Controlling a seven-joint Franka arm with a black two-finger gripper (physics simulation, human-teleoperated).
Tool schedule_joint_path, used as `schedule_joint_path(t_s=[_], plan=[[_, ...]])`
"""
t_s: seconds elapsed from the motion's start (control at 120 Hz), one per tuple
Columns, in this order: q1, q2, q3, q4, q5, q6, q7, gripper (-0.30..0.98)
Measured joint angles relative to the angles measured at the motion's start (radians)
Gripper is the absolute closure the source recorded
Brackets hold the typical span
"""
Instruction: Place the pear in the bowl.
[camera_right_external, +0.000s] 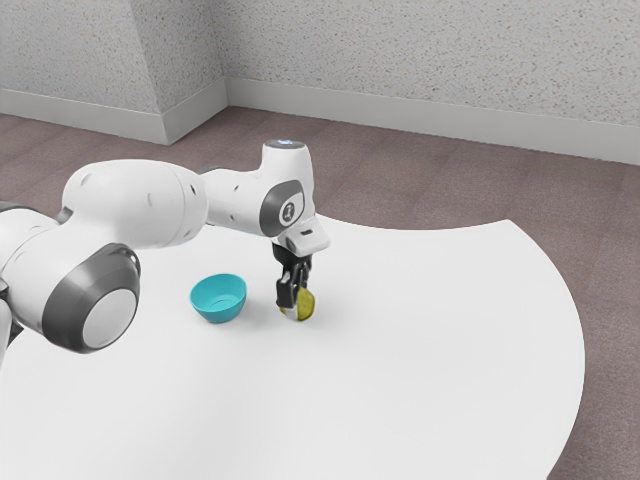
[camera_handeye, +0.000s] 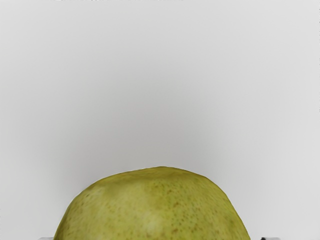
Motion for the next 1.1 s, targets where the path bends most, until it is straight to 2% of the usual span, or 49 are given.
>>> schedule_joint_path(t_s=[0.225,0.383,0.508,0.6,0.7,1.0,1.1], plan=[[0.000,-0.005,0.000,0.000,0.000,0.005,0.029,0.32],[-0.002,-0.058,0.003,-0.001,0.010,0.002,0.040,0.42],[-0.003,-0.111,0.072,-0.001,0.023,-0.017,0.046,0.47],[-0.002,-0.122,0.147,0.000,0.029,-0.040,0.050,0.47],[0.000,-0.122,0.187,-0.024,0.032,-0.057,0.055,0.47],[0.000,-0.128,0.238,-0.109,0.034,-0.061,0.066,0.49],[0.000,-0.128,0.240,-0.111,0.033,-0.061,0.071,0.38]])
